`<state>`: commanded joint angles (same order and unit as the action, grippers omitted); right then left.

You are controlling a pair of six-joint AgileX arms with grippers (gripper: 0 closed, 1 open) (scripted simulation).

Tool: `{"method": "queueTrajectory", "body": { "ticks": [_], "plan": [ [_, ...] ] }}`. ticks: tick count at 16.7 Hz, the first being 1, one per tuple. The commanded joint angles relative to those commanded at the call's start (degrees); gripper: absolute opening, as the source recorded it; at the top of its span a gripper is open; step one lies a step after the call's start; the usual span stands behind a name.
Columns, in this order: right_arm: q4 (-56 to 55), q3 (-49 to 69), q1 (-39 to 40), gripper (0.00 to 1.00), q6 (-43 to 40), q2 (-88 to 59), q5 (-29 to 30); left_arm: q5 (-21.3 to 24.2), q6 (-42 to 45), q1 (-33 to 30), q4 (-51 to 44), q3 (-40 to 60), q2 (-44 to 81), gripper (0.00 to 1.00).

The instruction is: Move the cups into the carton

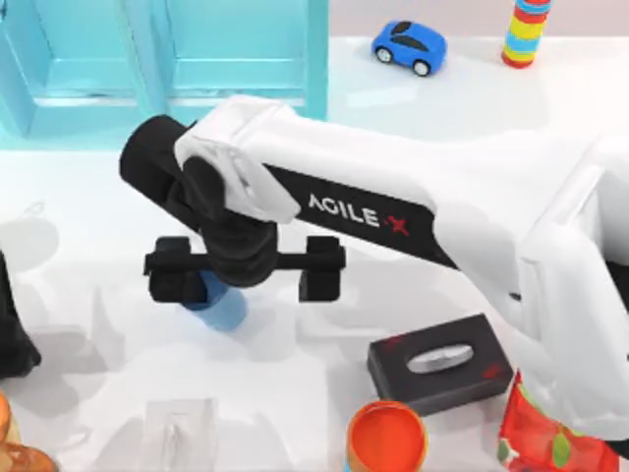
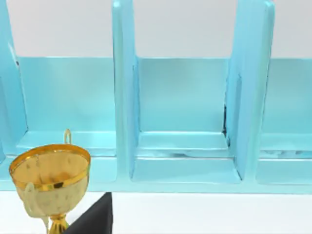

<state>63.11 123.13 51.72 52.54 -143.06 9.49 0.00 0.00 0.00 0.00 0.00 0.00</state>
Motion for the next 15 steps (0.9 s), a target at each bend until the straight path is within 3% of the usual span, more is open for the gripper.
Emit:
{"method": "queueTrajectory", "body": {
  "ticks": [12,15],
  "plan": [
    [0.0,0.0,0.0,0.02,0.0,0.0,0.0,0.0,0.0,0.0,0.0,0.0,0.0,1.00],
    [0.0,0.0,0.0,0.00,0.0,0.0,0.0,0.0,0.0,0.0,0.0,0.0,0.0,1.00]
  ]
}}
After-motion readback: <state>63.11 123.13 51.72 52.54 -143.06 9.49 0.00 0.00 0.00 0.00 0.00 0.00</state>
